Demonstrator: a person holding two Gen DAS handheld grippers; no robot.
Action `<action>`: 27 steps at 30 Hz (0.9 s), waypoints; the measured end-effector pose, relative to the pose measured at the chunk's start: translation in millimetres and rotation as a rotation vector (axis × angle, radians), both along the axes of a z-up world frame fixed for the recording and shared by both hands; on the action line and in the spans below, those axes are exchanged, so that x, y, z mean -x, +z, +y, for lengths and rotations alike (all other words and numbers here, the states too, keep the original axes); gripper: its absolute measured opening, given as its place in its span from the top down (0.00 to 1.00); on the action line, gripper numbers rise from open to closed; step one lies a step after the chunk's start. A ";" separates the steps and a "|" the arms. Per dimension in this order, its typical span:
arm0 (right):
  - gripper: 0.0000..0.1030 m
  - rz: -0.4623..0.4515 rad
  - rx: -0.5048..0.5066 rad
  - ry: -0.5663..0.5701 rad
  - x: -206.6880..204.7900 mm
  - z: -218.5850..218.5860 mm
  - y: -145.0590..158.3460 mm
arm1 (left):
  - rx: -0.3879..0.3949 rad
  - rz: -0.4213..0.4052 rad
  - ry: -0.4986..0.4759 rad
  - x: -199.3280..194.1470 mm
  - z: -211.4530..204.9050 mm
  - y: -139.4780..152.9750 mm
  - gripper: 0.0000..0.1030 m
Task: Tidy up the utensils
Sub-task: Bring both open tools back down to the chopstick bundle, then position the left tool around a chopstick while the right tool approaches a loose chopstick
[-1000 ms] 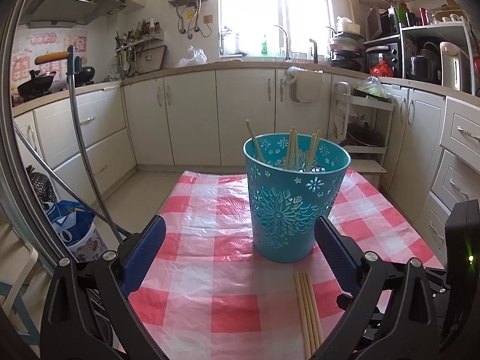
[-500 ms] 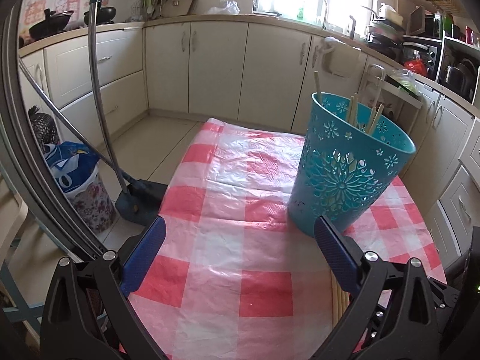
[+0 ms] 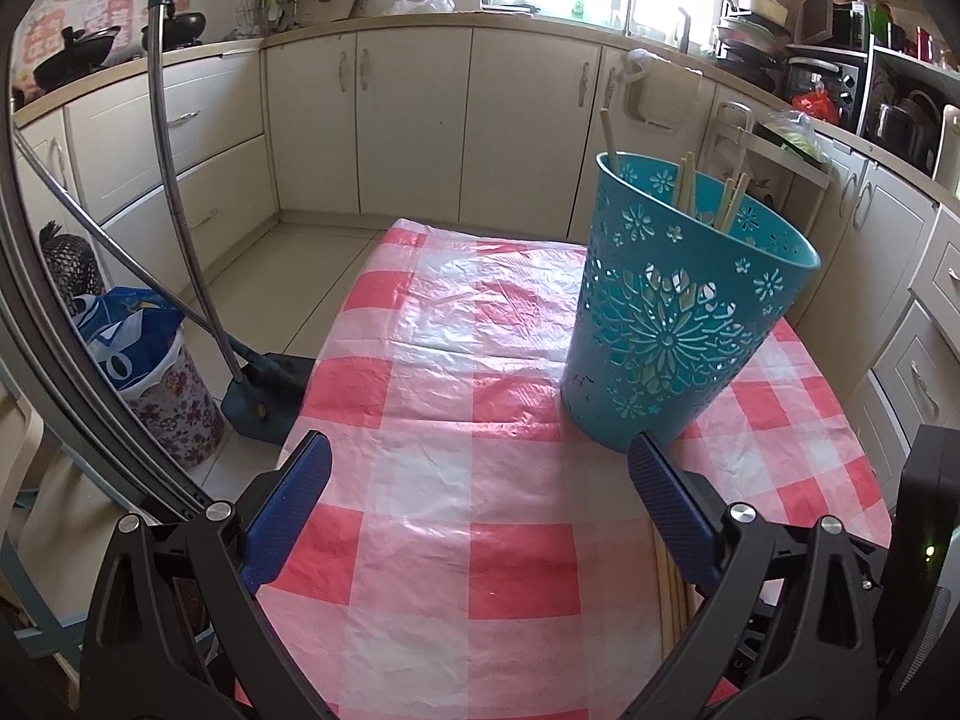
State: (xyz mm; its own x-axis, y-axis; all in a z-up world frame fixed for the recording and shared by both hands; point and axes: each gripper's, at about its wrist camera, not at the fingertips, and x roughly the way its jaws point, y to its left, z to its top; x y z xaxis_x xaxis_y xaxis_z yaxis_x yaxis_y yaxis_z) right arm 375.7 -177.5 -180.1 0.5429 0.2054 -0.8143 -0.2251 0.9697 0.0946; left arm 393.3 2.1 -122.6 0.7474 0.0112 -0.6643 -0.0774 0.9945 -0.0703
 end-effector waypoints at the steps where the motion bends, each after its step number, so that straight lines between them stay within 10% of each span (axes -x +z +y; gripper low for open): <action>1: 0.57 0.003 0.003 -0.001 -0.7 0.0 -0.7 | -0.004 0.007 -0.009 -0.5 -1.9 -1.7 0.08; 7: 0.84 0.000 0.052 0.039 1.4 1.1 0.1 | -0.051 0.093 -0.093 -8.1 -25.1 -18.7 0.08; 27: 0.85 0.032 0.075 0.097 13.9 -25.3 2.7 | -0.165 0.242 -0.190 -31.5 -69.4 -67.3 0.08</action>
